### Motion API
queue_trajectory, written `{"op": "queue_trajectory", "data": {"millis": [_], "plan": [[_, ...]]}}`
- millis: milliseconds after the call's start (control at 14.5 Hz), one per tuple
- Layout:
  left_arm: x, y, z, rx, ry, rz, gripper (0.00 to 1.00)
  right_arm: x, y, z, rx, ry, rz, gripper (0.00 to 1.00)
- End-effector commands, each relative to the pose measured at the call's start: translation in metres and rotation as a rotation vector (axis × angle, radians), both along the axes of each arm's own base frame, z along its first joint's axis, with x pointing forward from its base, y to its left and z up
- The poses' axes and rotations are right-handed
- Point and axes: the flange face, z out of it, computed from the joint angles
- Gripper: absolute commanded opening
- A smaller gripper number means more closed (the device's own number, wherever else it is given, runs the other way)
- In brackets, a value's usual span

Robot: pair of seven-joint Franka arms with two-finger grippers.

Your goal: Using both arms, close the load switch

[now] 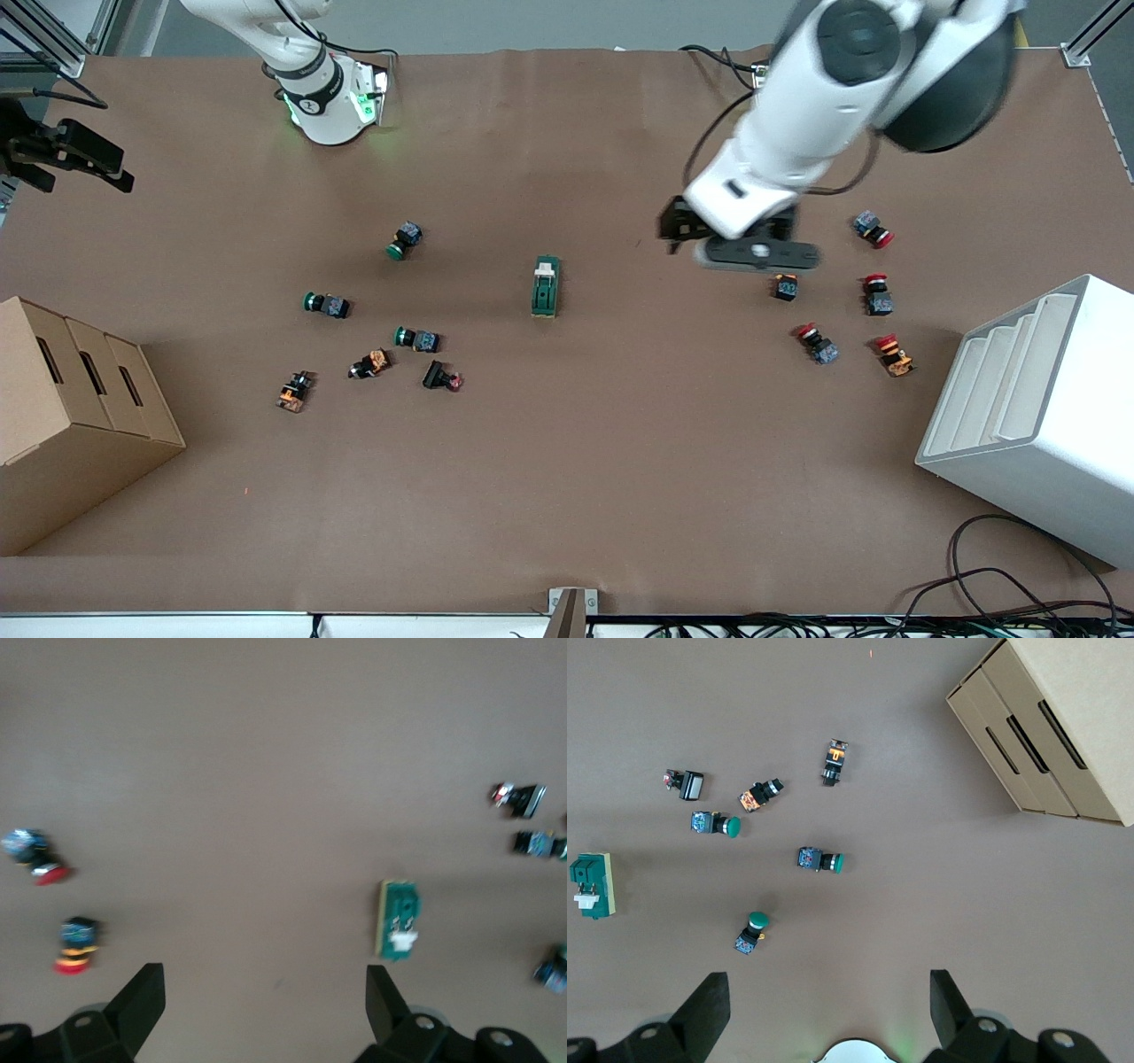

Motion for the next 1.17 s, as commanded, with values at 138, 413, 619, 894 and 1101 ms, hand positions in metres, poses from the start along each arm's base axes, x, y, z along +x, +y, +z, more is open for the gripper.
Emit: {"op": "queue_trajectory", "data": {"millis": [138, 413, 619, 894, 1101], "plan": [[-0.063, -0.104, -0.074, 0.055, -0.093, 0.072, 1.00, -0.004, -0.001, 0.001, -0.001, -0.011, -0.007, 1.00], [-0.122, -0.165, -0.157, 0.089, -0.216, 0.116, 1.00, 0.004, -0.008, -0.003, -0.008, -0.004, -0.021, 1.00], [-0.160, -0.193, -0.207, 0.106, -0.323, 0.162, 0.99, 0.017, -0.009, -0.024, -0.010, 0.039, -0.022, 1.00], [-0.196, -0.213, -0.275, 0.097, -0.510, 0.178, 0.98, 0.037, 0.002, -0.052, -0.022, 0.090, -0.001, 1.00], [-0.220, -0.221, -0.312, 0.029, -0.595, 0.235, 0.98, 0.036, 0.031, -0.061, -0.038, 0.114, -0.140, 1.00]]}}
